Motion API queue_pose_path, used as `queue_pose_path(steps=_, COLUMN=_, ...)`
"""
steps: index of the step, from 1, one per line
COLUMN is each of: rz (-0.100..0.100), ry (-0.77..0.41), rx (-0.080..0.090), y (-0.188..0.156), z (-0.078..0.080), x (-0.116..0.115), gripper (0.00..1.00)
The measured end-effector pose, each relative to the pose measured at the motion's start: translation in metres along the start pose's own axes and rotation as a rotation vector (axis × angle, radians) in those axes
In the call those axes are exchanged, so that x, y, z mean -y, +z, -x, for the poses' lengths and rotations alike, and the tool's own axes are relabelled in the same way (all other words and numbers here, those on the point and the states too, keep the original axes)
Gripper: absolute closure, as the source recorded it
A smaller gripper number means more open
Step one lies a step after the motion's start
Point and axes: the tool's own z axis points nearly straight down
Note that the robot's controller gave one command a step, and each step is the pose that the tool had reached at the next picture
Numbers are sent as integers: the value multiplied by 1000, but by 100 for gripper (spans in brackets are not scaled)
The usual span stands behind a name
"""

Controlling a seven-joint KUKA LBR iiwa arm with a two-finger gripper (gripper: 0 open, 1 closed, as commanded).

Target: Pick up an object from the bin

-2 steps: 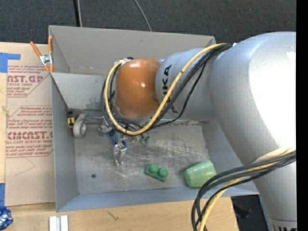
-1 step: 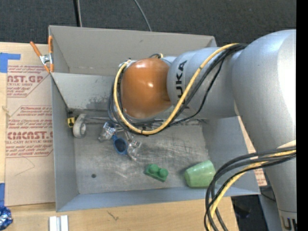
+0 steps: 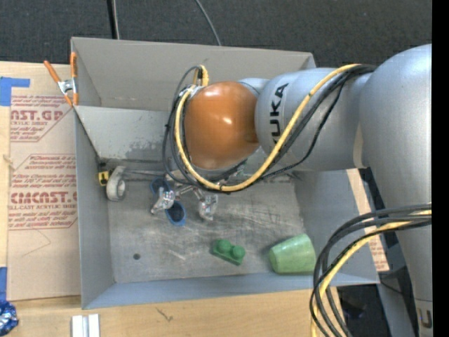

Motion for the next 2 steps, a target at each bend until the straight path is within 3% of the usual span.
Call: queue_pose_path(steps=2, rz=8, ry=5, rx=-8, y=-1, z=4, x=0, gripper=0)
